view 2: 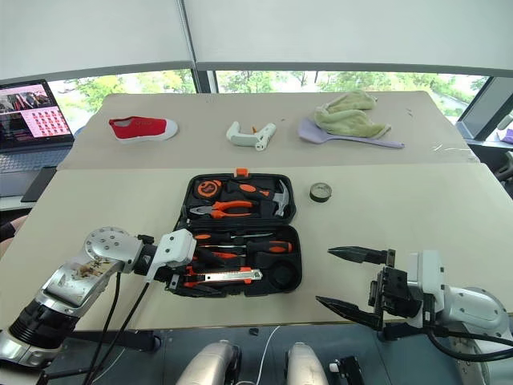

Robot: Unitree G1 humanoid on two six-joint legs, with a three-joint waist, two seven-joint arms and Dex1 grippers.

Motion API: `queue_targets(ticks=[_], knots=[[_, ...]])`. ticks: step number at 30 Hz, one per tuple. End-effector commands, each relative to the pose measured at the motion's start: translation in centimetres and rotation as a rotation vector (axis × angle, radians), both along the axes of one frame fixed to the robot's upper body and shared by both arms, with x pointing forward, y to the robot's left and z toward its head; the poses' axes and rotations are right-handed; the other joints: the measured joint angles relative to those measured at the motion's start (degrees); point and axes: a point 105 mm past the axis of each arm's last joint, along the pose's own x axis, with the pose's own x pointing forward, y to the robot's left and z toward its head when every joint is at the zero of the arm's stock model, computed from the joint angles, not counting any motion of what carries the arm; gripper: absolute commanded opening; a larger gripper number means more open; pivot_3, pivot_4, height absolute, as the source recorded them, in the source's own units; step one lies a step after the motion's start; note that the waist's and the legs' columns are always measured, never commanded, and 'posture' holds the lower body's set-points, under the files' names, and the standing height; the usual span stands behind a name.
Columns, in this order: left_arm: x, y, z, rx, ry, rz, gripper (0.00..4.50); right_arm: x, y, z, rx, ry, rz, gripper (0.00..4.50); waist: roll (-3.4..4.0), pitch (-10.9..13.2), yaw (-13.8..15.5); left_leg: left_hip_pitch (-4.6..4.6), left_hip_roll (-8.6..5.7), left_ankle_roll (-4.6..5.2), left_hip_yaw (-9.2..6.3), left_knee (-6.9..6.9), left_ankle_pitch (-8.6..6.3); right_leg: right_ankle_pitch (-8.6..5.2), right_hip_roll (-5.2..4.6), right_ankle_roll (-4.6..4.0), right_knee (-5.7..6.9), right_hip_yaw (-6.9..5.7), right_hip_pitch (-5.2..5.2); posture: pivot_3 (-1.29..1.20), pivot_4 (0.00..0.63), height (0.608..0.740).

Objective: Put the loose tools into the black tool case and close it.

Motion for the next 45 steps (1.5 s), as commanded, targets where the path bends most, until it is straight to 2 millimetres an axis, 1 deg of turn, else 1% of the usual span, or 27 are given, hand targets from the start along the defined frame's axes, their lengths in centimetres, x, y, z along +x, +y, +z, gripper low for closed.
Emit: queue_targets(ticks=[1, 2, 3, 6, 8, 10, 11, 12, 15, 17, 18, 22, 25, 31, 33, 35, 37, 39, 41, 43, 45], knots=[[0.5, 0.3, 2.9, -0.147, -0.045, 0.02, 4.15, 0.3, -0.1, 0.6, 0.004, -0.043, -0.01, 4.5, 0.0, 0.0, -0.08, 0.0, 0.02, 0.0, 0.0, 0.0, 0.0, 0.0, 0.01, 0.0, 0.01, 0.0, -0.01, 0.0, 0.15, 0.74], [0.5, 0.3, 3.3, -0.173, -0.033, 0.023, 4.15, 0.3, -0.1, 0.5, 0.004, -0.044, -0.011, 4.5, 0.0, 0.0, -0.11, 0.01, 0.03, 0.0, 0.0, 0.0, 0.0, 0.0, 0.02, -0.01, 0.03, 0.0, -0.02, 0.0, 0.15, 0.74], [0.5, 0.9, 4.0, -0.214, -0.029, 0.042, 4.15, 0.4, -0.1, 0.5, 0.006, -0.046, -0.014, 4.5, 0.0, 0.0, -0.12, 0.01, 0.04, 0.0, 0.0, 0.0, 0.0, 0.0, 0.02, -0.01, 0.05, 0.0, -0.04, 0.0, 0.15, 0.74], [0.5, 2.5, 4.5, -0.215, -0.057, 0.057, 4.15, 0.7, 0.0, 0.4, 0.01, -0.054, -0.022, 4.5, 0.0, 0.0, -0.48, 0.03, 0.05, 0.0, 0.0, 0.0, -0.01, 0.0, 0.02, -0.02, 0.07, 0.01, -0.04, 0.0, 0.15, 0.74], [0.3, 3.8, 3.5, -0.157, -0.046, 0.074, 3.62, 0.9, -0.1, 0.4, 0.012, -0.064, -0.034, 4.5, 0.0, 0.0, -0.62, 0.06, 0.04, 0.0, 0.0, 0.0, -0.01, 0.0, 0.01, -0.02, 0.08, 0.02, -0.03, 0.0, 0.15, 0.74], [0.2, 4.5, 2.7, -0.115, -0.043, 0.077, 3.04, 1.0, -0.1, 0.4, 0.014, -0.07, -0.041, 4.5, 0.01, 0.0, -0.67, 0.09, 0.04, 0.0, 0.0, -0.01, -0.01, -0.01, 0.01, -0.02, 0.08, 0.03, -0.02, 0.0, 0.15, 0.74], [0.2, 4.6, 2.4, -0.102, -0.046, 0.077, 2.54, 1.0, -0.1, 0.4, 0.015, -0.07, -0.044, 4.5, 0.01, 0.0, -0.67, 0.1, 0.04, 0.0, 0.0, -0.01, -0.01, -0.01, 0.0, -0.02, 0.08, 0.02, -0.01, 0.0, 0.15, 0.74], [0.3, 4.6, 2.2, -0.095, -0.049, 0.073, 2.16, 1.1, -0.1, 0.4, 0.016, -0.071, -0.046, 4.5, 0.01, 0.0, -0.53, 0.1, 0.04, 0.0, 0.0, -0.01, -0.01, -0.01, 0.0, -0.02, 0.08, 0.02, -0.01, 0.0, 0.15, 0.74], [0.2, 4.1, 0.7, -0.05, -0.054, 0.063, 1.15, 0.9, 0.0, 0.3, 0.019, -0.073, -0.056, 4.5, 0.01, 0.0, -0.05, 0.1, 0.0, 0.01, 0.0, 0.0, 0.0, -0.01, -0.06, -0.02, 0.06, 0.01, 0.03, 0.0, 0.15, 0.74], [0.6, 3.5, -0.3, -0.022, -0.078, 0.059, 0.33, 0.8, 0.0, 0.3, 0.021, -0.074, -0.062, 4.5, 0.01, 0.0, 0.04, 0.1, -0.02, 0.01, 0.0, -0.01, 0.0, -0.01, -0.09, -0.02, 0.06, 0.01, 0.03, 0.0, 0.15, 0.74], [0.7, 3.3, -0.9, 0.008, -0.099, 0.046, 0.04, 0.8, 0.1, 0.3, 0.02, -0.073, -0.063, 4.5, 0.01, 0.0, 0.01, 0.1, -0.03, 0.01, 0.0, 0.0, 0.0, -0.01, -0.1, -0.02, 0.07, 0.01, 0.03, 0.0, 0.15, 0.74], [1.0, 2.5, -1.9, 0.018, -0.098, 0.035, 0.04, 0.8, 0.2, 0.3, 0.024, -0.079, -0.072, 4.5, 0.06, -0.04, 0.02, 0.14, -0.03, 0.02, 0.0, 0.0, 0.0, -0.01, -0.1, -0.02, 0.1, 0.02, 0.05, 0.0, 0.15, 0.74], [1.1, 2.3, -2.8, 0.038, -0.082, 0.038, 0.04, 0.8, 0.4, 0.4, 0.026, -0.081, -0.076, 4.5, 0.07, -0.05, 0.04, 0.2, -0.04, 0.03, 0.02, -0.01, 0.01, -0.01, -0.12, -0.01, 0.11, 0.03, 0.1, 0.0, 0.15, 0.74], [1.2, 1.4, -3.3, 0.047, -0.098, 0.018, 0.04, 1.0, 0.3, 0.3, 0.025, -0.078, -0.079, 4.5, 0.11, -0.08, -0.02, 0.24, -0.06, 0.04, 0.02, 0.0, 0.02, -0.01, -0.11, 0.0, 0.12, 0.02, 0.14, 0.0, 0.15, 0.74], [1.8, 1.0, -2.8, 0.024, -0.13, 0.056, 0.04, 1.1, 0.2, 0.3, 0.025, -0.077, -0.081, 4.5, 0.11, -0.08, 0.03, 0.24, -0.05, 0.04, 0.02, 0.0, 0.02, -0.02, -0.11, 0.0, 0.12, 0.01, 0.14, 0.0, 0.15, 0.74], [2.3, 0.8, -1.9, -0.032, -0.15, 0.092, 0.04, 1.1, 0.2, 0.2, 0.02, -0.072, -0.075, 4.5, 0.11, -0.08, 0.06, 0.24, -0.07, 0.05, 0.02, -0.01, 0.02, -0.02, -0.12, 0.01, 0.12, 0.02, 0.15, 0.0, 0.15, 0.74], [2.5, 0.8, -0.9, -0.095, -0.162, 0.128, 0.04, 1.1, 0.3, 0.1, 0.014, -0.072, -0.065, 4.5, 0.1, -0.09, -0.01, 0.23, -0.07, 0.06, 0.02, 0.0, 0.03, -0.02, -0.12, 0.01, 0.13, 0.01, 0.15, 0.0, 0.15, 0.74], [2.9, 0.8, 0.7, -0.193, -0.155, 0.182, 0.04, 1.2, 0.2, 0.4, 0.011, -0.086, -0.063, 4.5, 0.1, -0.08, -0.11, 0.22, -0.05, 0.06, 0.02, 0.0, 0.03, -0.02, -0.1, 0.01, 0.15, 0.02, 0.11, 0.0, 0.15, 0.74], [2.6, 0.9, 1.7, -0.252, -0.136, 0.182, 0.04, 1.5, 0.0, 0.8, 0.011, -0.103, -0.075, 4.5, 0.07, -0.06, -0.3, 0.19, -0.04, 0.06, 0.02, 0.0, 0.03, -0.02, -0.08, 0.01, 0.19, 0.02, 0.05, 0.0, 0.15, 0.74], [2.0, 1.0, 1.9, -0.25, -0.115, 0.151, 0.04, 1.7, -0.1, 0.8, 0.008, -0.107, -0.081, 4.5, 0.06, -0.06, -0.42, 0.19, -0.02, 0.06, 0.02, 0.0, 0.03, -0.02, -0.07, 0.01, 0.19, 0.02, 0.04, 0.0, 0.15, 0.74], [1.4, 0.9, 1.4, -0.226, -0.085, 0.128, 0.04, 1.8, -0.1, 0.7, 0.006, -0.108, -0.081, 4.5, 0.06, -0.06, -0.51, 0.19, -0.03, 0.06, 0.02, 0.0, 0.03, -0.02, -0.08, 0.01, 0.18, 0.02, 0.04, 0.0, 0.15, 0.74]])
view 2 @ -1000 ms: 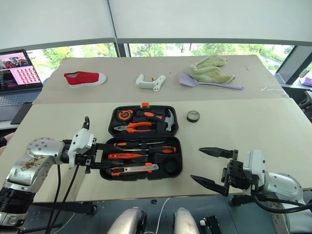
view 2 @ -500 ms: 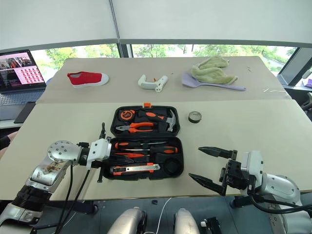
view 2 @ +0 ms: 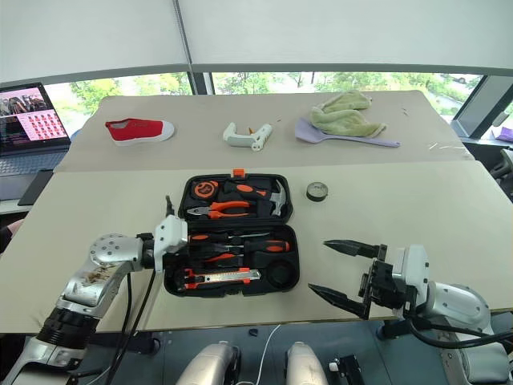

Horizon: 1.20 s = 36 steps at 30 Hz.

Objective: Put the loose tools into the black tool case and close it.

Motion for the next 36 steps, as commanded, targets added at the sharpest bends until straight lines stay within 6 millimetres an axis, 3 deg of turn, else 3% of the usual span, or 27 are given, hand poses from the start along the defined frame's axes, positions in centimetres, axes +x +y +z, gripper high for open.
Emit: queue_targets(ticks=[1, 7, 12, 18, 23, 27, 32, 34, 36], knots=[[-1.1, 0.1, 0.0, 0.034, 0.017, -0.053, 0.04, 0.1, -0.2, 0.9, -0.005, -0.056, -0.005, 4.5, 0.01, 0.0, -0.06, 0.0, 0.0, 0.0, 0.0, 0.0, 0.0, 0.0, 0.0, 0.0, 0.0, 0.0, 0.0, 0.0, 0.15, 0.74], [-1.4, 0.1, -3.0, 0.185, 0.062, -0.047, 0.04, -0.1, 0.2, 0.5, 0.009, -0.045, -0.003, 4.5, 0.0, 0.0, 0.15, -0.01, -0.03, 0.0, 0.0, 0.0, 0.0, 0.0, -0.03, 0.0, -0.03, 0.01, 0.02, 0.0, 0.15, 0.74], [-1.7, -0.2, -4.2, 0.229, 0.108, -0.041, 0.04, 0.0, 0.6, 0.7, 0.016, -0.042, 0.01, 4.5, 0.02, 0.0, 0.25, 0.02, -0.02, 0.0, 0.0, 0.0, 0.0, 0.0, -0.04, 0.0, -0.02, 0.01, 0.05, 0.0, 0.15, 0.74], [-3.5, -0.8, -5.3, 0.331, 0.097, -0.137, 0.04, -0.2, 0.4, 0.7, 0.01, -0.031, 0.009, 4.5, 0.05, -0.02, 0.35, 0.03, -0.03, 0.0, 0.0, 0.0, 0.0, 0.0, -0.05, 0.01, -0.04, 0.01, 0.08, 0.0, 0.15, 0.74], [-2.9, -0.1, -7.0, 0.458, 0.13, -0.085, 0.04, 0.0, 0.5, 0.7, 0.012, -0.031, 0.004, 4.5, 0.18, -0.14, 0.48, 0.14, -0.04, 0.0, 0.0, 0.0, 0.0, -0.01, -0.07, 0.02, -0.06, 0.01, 0.21, 0.0, 0.15, 0.74], [-2.0, -0.8, -5.8, 0.336, 0.122, -0.035, 0.04, 0.0, 0.4, 0.8, 0.012, -0.031, -0.004, 4.5, 0.54, -0.4, 0.59, 0.53, -0.03, 0.05, 0.0, 0.0, -0.03, -0.07, -0.1, 0.12, -0.13, 0.0, 0.7, 0.0, 0.15, 0.74], [-1.7, -0.1, -3.5, 0.159, 0.093, -0.005, 0.04, -0.3, -0.9, 0.9, 0.002, -0.021, -0.051, 4.5, 0.54, -0.4, 0.46, 0.78, 0.03, 0.13, 0.0, -0.01, -0.08, -0.2, -0.13, 0.33, -0.42, -0.03, 1.06, 0.0, 0.15, 0.74], [-1.0, 1.0, -0.9, -0.054, 0.094, 0.078, 0.04, -0.4, -2.4, 1.2, 0.015, -0.012, -0.123, 4.5, 0.55, -0.4, 0.45, 0.71, 0.05, 0.16, -0.01, -0.01, -0.11, -0.11, -0.15, 0.17, -0.43, -0.02, 0.98, 0.0, 0.15, 0.74], [-0.6, 3.1, 1.5, -0.192, 0.074, 0.161, 0.53, -0.8, -4.7, 1.2, 0.022, 0.003, -0.23, 4.5, 0.51, -0.38, 0.46, 0.43, 0.08, 0.19, -0.01, -0.02, -0.12, -0.1, -0.18, 0.16, -0.41, -0.02, 0.74, 0.0, 0.15, 0.74]])
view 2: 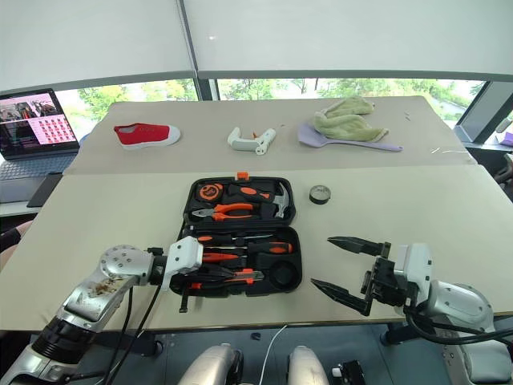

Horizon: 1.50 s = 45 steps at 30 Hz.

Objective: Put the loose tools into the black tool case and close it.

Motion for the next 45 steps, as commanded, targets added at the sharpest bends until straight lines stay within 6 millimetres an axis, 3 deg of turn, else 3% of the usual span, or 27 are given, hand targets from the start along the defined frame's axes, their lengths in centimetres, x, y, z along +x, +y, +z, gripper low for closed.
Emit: queue_targets(ticks=[1, 5, 6, 11, 12, 18, 24, 30, 36, 42, 45], knots=[[1.0, 3.9, 4.4, -0.205, -0.068, 0.171, 0.76, -0.7, -3.6, 1.2, 0.011, -0.023, -0.166, 4.5, -0.06, 0.02, 0.01, -0.19, 0.02, 0.0, 0.0, 0.0, 0.0, 0.02, -0.03, -0.03, 0.0, 0.0, -0.21, 0.0, 0.15, 0.74], [0.3, 8.2, 5.1, -0.206, -0.109, 0.295, 2.09, -2.4, -8.0, -1.0, -0.016, 0.025, -0.37, 4.5, -0.07, 0.01, -0.02, -0.52, 0.0, -0.01, 0.01, -0.01, 0.0, 0.08, 0.0, -0.1, 0.06, 0.01, -0.64, 0.0, 0.15, 0.74], [-0.1, 9.1, 5.1, -0.205, -0.116, 0.304, 2.59, -2.8, -8.9, -1.6, -0.016, 0.038, -0.417, 4.5, -0.07, 0.01, -0.09, -0.52, 0.0, -0.01, 0.01, -0.05, 0.0, 0.08, -0.02, -0.1, 0.03, 0.03, -0.64, 0.0, 0.15, 0.74], [-2.1, 12.3, 3.6, -0.15, -0.081, 0.342, 4.35, -3.5, -11.3, -4.1, -0.032, 0.07, -0.568, 4.5, -0.06, 0.01, -0.26, -0.48, 0.05, -0.02, 0.06, -0.08, -0.01, 0.11, -0.16, -0.15, -0.04, 0.1, -0.62, 0.0, 0.15, 0.74], [-2.2, 12.3, 3.6, -0.15, -0.079, 0.341, 4.46, -3.0, -11.2, -4.0, -0.033, 0.066, -0.568, 4.5, -0.06, 0.01, -0.31, -0.46, 0.11, -0.02, 0.07, -0.08, -0.01, 0.13, -0.17, -0.19, -0.07, 0.12, -0.62, 0.0, 0.15, 0.74], [-1.3, 10.3, 5.4, -0.271, -0.11, 0.305, 4.46, 3.4, -8.3, -1.0, -0.095, 0.085, -0.405, 4.5, -0.05, 0.02, -0.74, -0.45, 0.12, -0.04, 0.13, -0.04, 0.02, 0.21, -0.16, -0.25, -0.07, 0.17, -0.64, 0.0, 0.15, 0.74], [-0.3, 8.8, 6.2, -0.322, -0.147, 0.293, 4.46, 11.8, -4.6, 0.8, -0.381, 0.166, -0.286, 4.5, -0.09, 0.05, -1.58, -0.48, 0.11, -0.04, 0.16, -0.07, 0.03, 0.24, 0.09, -0.28, -0.01, 0.08, -0.75, 0.0, 0.15, 0.74], [0.2, 8.6, 6.0, -0.305, -0.163, 0.291, 4.46, 17.5, -0.5, 0.9, -0.571, 0.253, -0.167, 4.5, -0.17, 0.17, -1.56, -0.62, 0.02, -0.04, 0.21, -0.12, 0.01, 0.24, 0.17, -0.28, -0.07, 0.03, -0.94, 0.0, 0.15, 0.74], [-0.3, 8.3, 5.2, -0.282, -0.161, 0.284, 4.46, 21.1, 1.7, 0.4, -0.749, 0.223, -0.17, 4.5, -0.2, 0.18, -1.53, -1.45, -0.19, -0.12, 0.22, 0.0, 0.07, 0.37, 0.0, -0.11, 0.04, 0.07, -1.84, 0.0, 0.15, 0.74], [-0.6, 8.1, 4.7, -0.269, -0.15, 0.278, 4.46, 22.1, 3.4, -0.3, -0.774, 0.237, -0.156, 4.5, -0.19, 0.18, -1.75, -1.56, -0.22, -0.15, 0.22, -0.04, 0.08, 0.38, -0.04, -0.12, 0.3, 0.04, -2.15, 0.0, 0.15, 0.74], [-0.6, 7.9, 4.6, -0.263, -0.151, 0.269, 4.5, 22.1, 4.2, -0.6, -0.773, 0.262, -0.136, 3.84, -0.19, 0.18, -2.01, -1.53, -0.23, -0.2, 0.26, -0.04, 0.11, 0.4, -0.04, -0.15, 0.46, 0.05, -2.26, 0.0, 0.15, 0.74]])
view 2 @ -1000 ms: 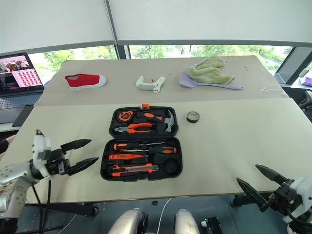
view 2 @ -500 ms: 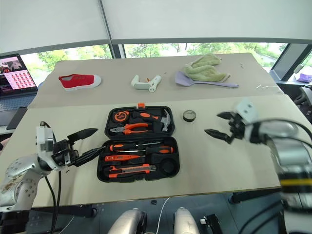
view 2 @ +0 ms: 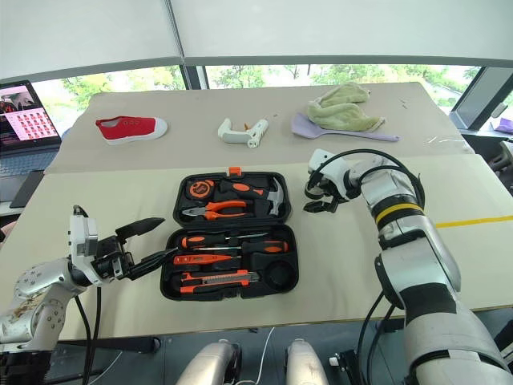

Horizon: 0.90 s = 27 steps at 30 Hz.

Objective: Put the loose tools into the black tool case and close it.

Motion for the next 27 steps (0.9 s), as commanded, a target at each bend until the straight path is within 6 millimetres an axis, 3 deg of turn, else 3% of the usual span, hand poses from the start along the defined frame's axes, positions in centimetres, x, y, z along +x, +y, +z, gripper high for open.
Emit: queue_targets(ticks=[1, 4, 6, 11, 13, 16, 19, 23, 27], knots=[[-0.2, -0.4, 0.8, 0.015, -0.053, -0.031, 4.5, 0.2, 0.9, 0.3, 0.001, 0.011, 0.012, 3.43, 0.0, 0.0, -0.36, 0.02, 0.01, -0.02, 0.0, 0.0, 0.01, 0.02, 0.02, -0.03, 0.05, 0.0, -0.02, 0.0, 0.15, 0.74], [-0.4, -0.6, 1.0, 0.031, -0.066, -0.063, 4.5, 0.5, 1.2, 0.6, 0.005, -0.01, 0.004, 2.53, 0.0, 0.0, -0.99, 0.09, 0.04, -0.11, 0.02, 0.0, 0.07, 0.05, 0.05, -0.08, 0.26, -0.01, -0.05, 0.0, 0.15, 0.74], [-0.6, -0.8, 1.0, 0.038, -0.069, -0.088, 4.5, 0.6, 1.3, 1.1, 0.016, -0.026, 0.019, 1.7, 0.0, 0.0, -1.05, 0.09, 0.04, -0.16, 0.03, 0.0, 0.11, 0.06, 0.06, -0.11, 0.38, -0.02, -0.16, 0.0, 0.15, 0.74], [-1.4, -1.4, 1.0, 0.058, -0.084, -0.164, 4.5, 0.1, 1.0, 3.2, 0.053, -0.051, 0.112, 0.04, 0.0, 0.0, -1.1, -0.03, 0.04, -0.18, 0.12, 0.0, 0.13, 0.07, 0.06, -0.13, 0.43, 0.0, -0.34, 0.0, 0.15, 0.74], [-1.7, -1.6, 1.0, 0.059, -0.093, -0.185, 4.5, -0.7, 1.5, 4.3, 0.106, -0.048, 0.203, 0.04, 0.0, 0.0, -1.12, -0.06, 0.04, -0.18, 0.14, 0.0, 0.13, 0.07, 0.06, -0.12, 0.42, -0.01, -0.36, 0.0, 0.15, 0.74], [-2.4, -1.6, 0.9, 0.069, -0.098, -0.209, 4.5, -3.5, 2.8, 6.6, 0.243, 0.024, 0.434, 0.04, 0.02, 0.01, -1.38, -0.08, 0.09, -0.17, 0.22, 0.0, 0.12, 0.07, 0.06, -0.12, 0.41, 0.0, -0.4, 0.0, 0.15, 0.74], [-3.4, -1.5, 0.4, 0.081, -0.089, -0.228, 4.5, -7.9, 4.8, 7.9, 0.363, 0.156, 0.572, 0.04, 0.02, 0.01, -1.35, -0.04, 0.24, -0.13, 0.28, -0.01, 0.09, 0.09, 0.11, -0.15, 0.41, -0.03, -0.39, 0.0, 0.15, 0.74], [-4.6, -1.6, -0.5, 0.086, -0.064, -0.232, 4.5, -15.2, 7.6, 6.0, 0.371, 0.343, 0.701, 0.04, 0.02, 0.01, -0.96, -0.09, 0.36, -0.03, 0.28, -0.02, -0.02, 0.09, -0.09, -0.16, 0.36, -0.06, -0.42, 0.0, 0.15, 0.74], [-5.5, -1.9, -0.9, 0.075, -0.047, -0.228, 4.5, -18.7, 8.7, 4.3, 0.375, 0.429, 0.676, 0.04, 0.01, 0.02, -0.52, -0.05, 0.35, -0.04, 0.28, 0.06, -0.04, 0.11, -0.11, -0.2, 0.32, -0.03, -0.38, 0.0, 0.15, 0.74]])
